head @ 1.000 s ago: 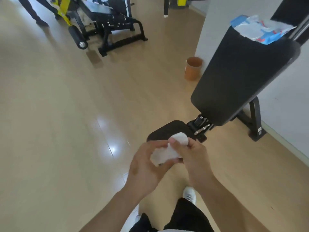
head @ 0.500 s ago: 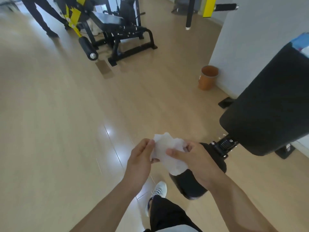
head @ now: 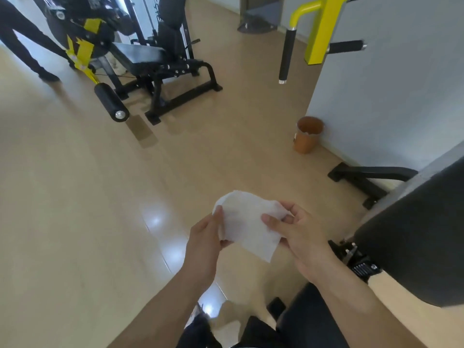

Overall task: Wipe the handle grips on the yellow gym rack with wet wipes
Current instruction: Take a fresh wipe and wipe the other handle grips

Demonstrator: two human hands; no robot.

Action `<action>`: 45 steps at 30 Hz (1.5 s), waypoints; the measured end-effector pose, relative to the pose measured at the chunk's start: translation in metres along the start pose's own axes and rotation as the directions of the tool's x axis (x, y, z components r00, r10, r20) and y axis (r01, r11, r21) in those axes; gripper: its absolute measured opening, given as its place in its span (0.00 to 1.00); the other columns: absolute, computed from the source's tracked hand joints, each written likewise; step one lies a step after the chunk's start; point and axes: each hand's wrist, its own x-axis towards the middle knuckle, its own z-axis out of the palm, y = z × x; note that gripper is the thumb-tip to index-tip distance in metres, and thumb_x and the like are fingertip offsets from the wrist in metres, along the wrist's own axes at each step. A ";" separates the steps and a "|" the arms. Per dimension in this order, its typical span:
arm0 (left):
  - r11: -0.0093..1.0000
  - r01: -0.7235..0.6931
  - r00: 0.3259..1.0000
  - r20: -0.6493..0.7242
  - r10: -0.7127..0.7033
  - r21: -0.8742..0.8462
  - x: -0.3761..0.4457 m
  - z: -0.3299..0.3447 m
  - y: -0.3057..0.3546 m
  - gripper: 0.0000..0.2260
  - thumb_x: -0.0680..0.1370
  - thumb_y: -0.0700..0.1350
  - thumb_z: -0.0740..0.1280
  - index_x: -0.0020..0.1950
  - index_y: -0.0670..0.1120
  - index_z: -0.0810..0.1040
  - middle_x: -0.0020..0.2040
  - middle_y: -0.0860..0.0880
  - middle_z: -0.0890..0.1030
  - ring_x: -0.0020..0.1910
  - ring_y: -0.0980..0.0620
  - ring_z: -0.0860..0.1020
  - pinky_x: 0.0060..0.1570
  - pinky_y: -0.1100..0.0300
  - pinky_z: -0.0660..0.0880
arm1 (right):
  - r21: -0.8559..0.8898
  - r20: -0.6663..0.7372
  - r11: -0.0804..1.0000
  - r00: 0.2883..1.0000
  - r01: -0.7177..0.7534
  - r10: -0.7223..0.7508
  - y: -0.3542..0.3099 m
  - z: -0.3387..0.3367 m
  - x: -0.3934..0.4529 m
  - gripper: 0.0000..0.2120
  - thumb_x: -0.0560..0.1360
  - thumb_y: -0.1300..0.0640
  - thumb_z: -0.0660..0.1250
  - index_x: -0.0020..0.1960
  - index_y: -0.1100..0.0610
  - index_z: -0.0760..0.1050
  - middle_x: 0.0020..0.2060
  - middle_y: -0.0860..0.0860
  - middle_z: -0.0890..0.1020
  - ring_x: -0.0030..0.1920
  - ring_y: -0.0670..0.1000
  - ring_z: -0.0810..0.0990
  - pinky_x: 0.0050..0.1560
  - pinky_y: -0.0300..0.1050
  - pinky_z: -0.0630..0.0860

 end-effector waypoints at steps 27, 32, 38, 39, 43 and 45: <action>0.975 -0.111 0.630 0.772 -0.080 0.191 0.385 0.090 0.181 0.19 0.69 0.58 0.74 0.51 0.45 0.84 0.49 0.48 0.85 0.49 0.51 0.82 0.49 0.60 0.75 | -0.442 -0.407 0.877 0.830 0.186 -0.381 -0.173 0.041 0.270 0.14 0.70 0.48 0.77 0.39 0.56 0.76 0.34 0.42 0.81 0.31 0.43 0.74 0.32 0.37 0.70; 0.967 -0.126 0.823 0.567 -0.023 0.222 0.445 0.144 0.206 0.07 0.75 0.40 0.74 0.50 0.39 0.82 0.43 0.46 0.83 0.43 0.50 0.79 0.42 0.60 0.76 | -0.067 -0.374 0.977 0.903 0.202 -0.212 -0.222 0.003 0.329 0.12 0.74 0.57 0.75 0.45 0.63 0.76 0.35 0.53 0.80 0.35 0.50 0.77 0.32 0.38 0.75; 0.940 -0.207 0.897 0.436 0.071 0.272 0.502 0.181 0.244 0.12 0.69 0.50 0.73 0.51 0.53 0.84 0.46 0.49 0.87 0.46 0.53 0.82 0.53 0.52 0.77 | -0.002 -0.716 0.961 0.670 0.278 -0.195 -0.271 -0.023 0.385 0.06 0.77 0.57 0.71 0.53 0.56 0.81 0.45 0.50 0.85 0.44 0.49 0.83 0.32 0.33 0.77; 0.928 -0.267 0.883 0.451 0.128 0.259 0.508 0.187 0.250 0.12 0.69 0.49 0.73 0.52 0.54 0.83 0.47 0.52 0.86 0.47 0.57 0.82 0.55 0.51 0.77 | -0.051 -0.787 0.949 0.572 0.312 -0.231 -0.276 -0.024 0.390 0.04 0.77 0.55 0.71 0.51 0.53 0.81 0.44 0.48 0.84 0.46 0.50 0.83 0.35 0.35 0.78; 0.890 -0.444 0.796 0.502 0.338 0.105 0.519 0.205 0.276 0.07 0.80 0.42 0.69 0.57 0.46 0.81 0.53 0.52 0.85 0.52 0.58 0.82 0.59 0.55 0.75 | -0.176 -0.801 0.895 0.469 0.410 -0.372 -0.288 0.009 0.408 0.06 0.76 0.49 0.71 0.44 0.50 0.80 0.38 0.40 0.84 0.41 0.40 0.80 0.38 0.32 0.74; 0.857 -0.514 0.726 0.556 0.405 0.047 0.521 0.208 0.287 0.07 0.81 0.40 0.66 0.56 0.46 0.82 0.54 0.51 0.86 0.55 0.54 0.82 0.58 0.59 0.76 | -0.246 -0.632 0.820 0.556 0.517 -0.540 -0.287 0.039 0.414 0.09 0.81 0.49 0.66 0.48 0.50 0.82 0.45 0.39 0.84 0.46 0.39 0.80 0.45 0.34 0.74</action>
